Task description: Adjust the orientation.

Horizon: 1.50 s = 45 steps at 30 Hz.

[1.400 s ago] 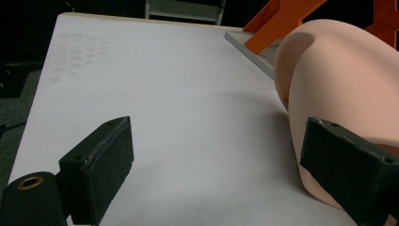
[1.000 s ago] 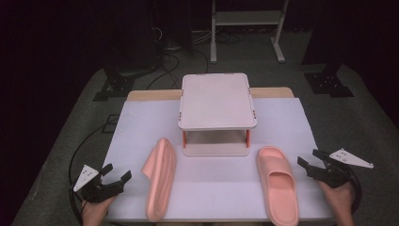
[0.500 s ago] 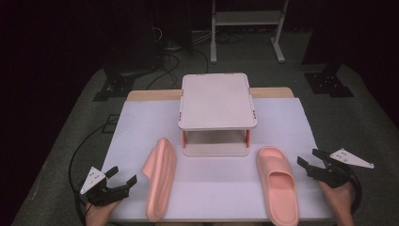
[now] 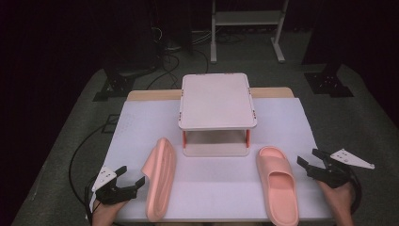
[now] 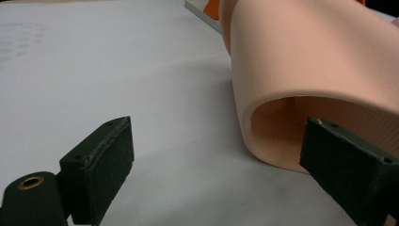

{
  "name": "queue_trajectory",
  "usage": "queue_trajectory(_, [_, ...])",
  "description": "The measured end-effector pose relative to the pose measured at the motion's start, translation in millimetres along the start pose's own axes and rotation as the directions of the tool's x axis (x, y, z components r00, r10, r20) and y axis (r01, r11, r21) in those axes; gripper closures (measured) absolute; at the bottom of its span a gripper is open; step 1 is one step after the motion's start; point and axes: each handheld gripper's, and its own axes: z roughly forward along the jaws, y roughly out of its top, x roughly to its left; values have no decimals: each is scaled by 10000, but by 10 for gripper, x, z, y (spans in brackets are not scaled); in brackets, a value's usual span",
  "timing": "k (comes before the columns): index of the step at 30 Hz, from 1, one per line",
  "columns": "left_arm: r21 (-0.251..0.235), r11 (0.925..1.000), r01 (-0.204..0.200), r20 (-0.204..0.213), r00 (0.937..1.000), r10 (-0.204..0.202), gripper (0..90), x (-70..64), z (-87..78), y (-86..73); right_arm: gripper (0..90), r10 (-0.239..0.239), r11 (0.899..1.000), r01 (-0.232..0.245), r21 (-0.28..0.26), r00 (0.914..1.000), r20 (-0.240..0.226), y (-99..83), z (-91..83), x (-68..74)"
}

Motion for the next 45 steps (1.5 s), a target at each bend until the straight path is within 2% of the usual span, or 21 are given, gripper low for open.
queue_trajectory(16, [328,9993,-166,188,9997,160,104,-62,150,49,217,24,9999,-24,-97,10000,-50,2,4,9])
queue_trajectory(23, [358,9991,-239,237,9995,231,141,-88,200,83,217,32,9999,-33,-103,10000,-75,2,8,12])
queue_trajectory(30, [607,9981,-124,500,9987,93,254,-99,245,112,217,33,10000,-34,-89,9999,-104,3,18,18])
queue_trajectory(31, [664,9978,-10,529,9986,-25,276,-105,249,110,217,36,10000,-37,-87,9999,-98,3,18,18])
queue_trajectory(36, [824,9966,-67,764,9971,4,357,-124,272,121,217,87,9998,-89,-153,9999,-80,4,-3,18])
queue_trajectory(42, [816,9966,-69,1003,9950,-14,475,-166,295,141,217,107,9998,-109,-168,9999,-94,4,-4,19])
queue_trajectory(45, [783,9969,-73,1029,9947,-8,500,-170,296,147,217,152,9997,-154,-185,9998,-120,5,-6,20])
